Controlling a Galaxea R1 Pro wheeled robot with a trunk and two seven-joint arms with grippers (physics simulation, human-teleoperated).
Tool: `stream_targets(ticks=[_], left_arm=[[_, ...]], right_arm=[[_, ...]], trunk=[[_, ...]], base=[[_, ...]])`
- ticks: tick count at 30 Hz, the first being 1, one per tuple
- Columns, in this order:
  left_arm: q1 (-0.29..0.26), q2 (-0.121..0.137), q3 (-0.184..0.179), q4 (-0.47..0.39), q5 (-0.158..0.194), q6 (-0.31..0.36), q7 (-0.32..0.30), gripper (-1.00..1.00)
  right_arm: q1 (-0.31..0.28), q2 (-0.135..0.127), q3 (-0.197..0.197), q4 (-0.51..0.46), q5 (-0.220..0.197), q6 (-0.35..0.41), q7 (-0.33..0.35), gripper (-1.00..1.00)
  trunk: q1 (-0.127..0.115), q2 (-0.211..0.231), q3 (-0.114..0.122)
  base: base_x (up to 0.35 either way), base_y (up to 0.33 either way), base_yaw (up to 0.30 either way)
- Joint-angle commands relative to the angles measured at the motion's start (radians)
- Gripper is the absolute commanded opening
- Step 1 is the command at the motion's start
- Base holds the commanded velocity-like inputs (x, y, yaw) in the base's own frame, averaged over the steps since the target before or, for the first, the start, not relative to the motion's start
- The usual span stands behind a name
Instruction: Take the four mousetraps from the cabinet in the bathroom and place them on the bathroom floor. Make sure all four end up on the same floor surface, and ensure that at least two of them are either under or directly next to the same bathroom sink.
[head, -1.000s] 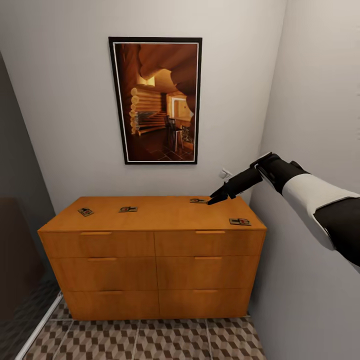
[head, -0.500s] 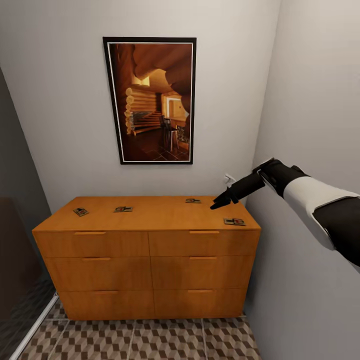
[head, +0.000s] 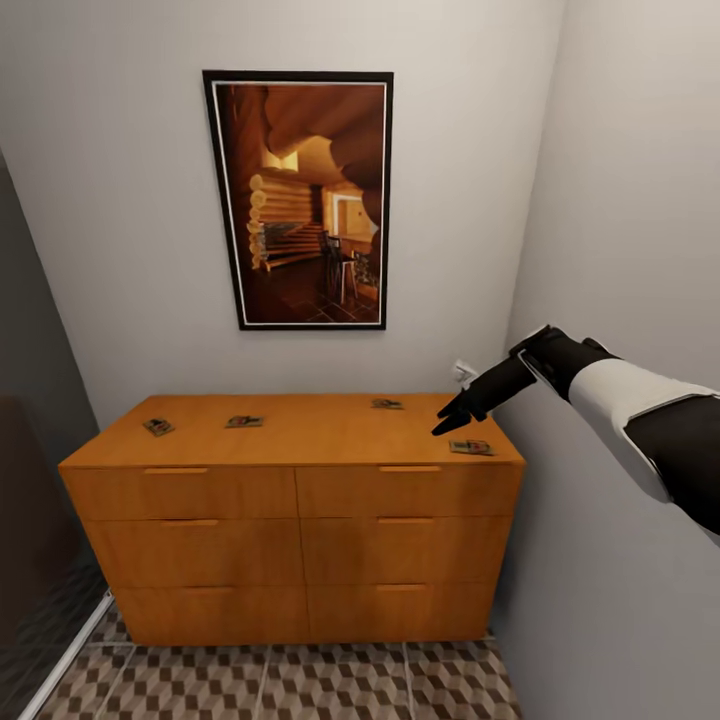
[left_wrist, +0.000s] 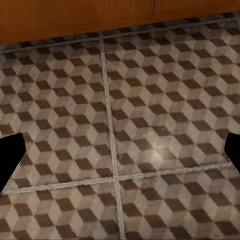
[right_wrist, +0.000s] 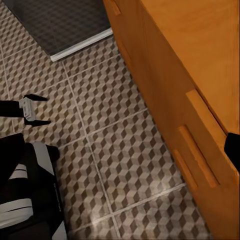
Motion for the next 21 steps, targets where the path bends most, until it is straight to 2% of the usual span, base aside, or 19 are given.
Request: stream_targets(ticks=[1,13,21], left_arm=[[-0.002,0.0,-0.004,0.004,0.002,-0.006,-0.002,1.0],[-0.002,0.0,-0.004,0.004,0.002,-0.006,-0.002,1.0],[-0.002,0.0,-0.004,0.004,0.002,-0.006,-0.002,1.0]], right_arm=[[0.0,-0.001,-0.008,-0.001,0.012,0.009,0.004,1.0],[0.001,-0.006,-0.007,0.0,0.015,0.005,0.002,1.0],[0.001,-0.007,-0.007,0.0,0.015,0.005,0.001,1.0]], trunk=[[0.0,-0.001,-0.001],[0.0,-0.001,-0.001],[0.0,-0.001,-0.001]], base=[[0.197,0.0,0.0],[0.245,0.0,0.0],[0.083,0.0,0.0]])
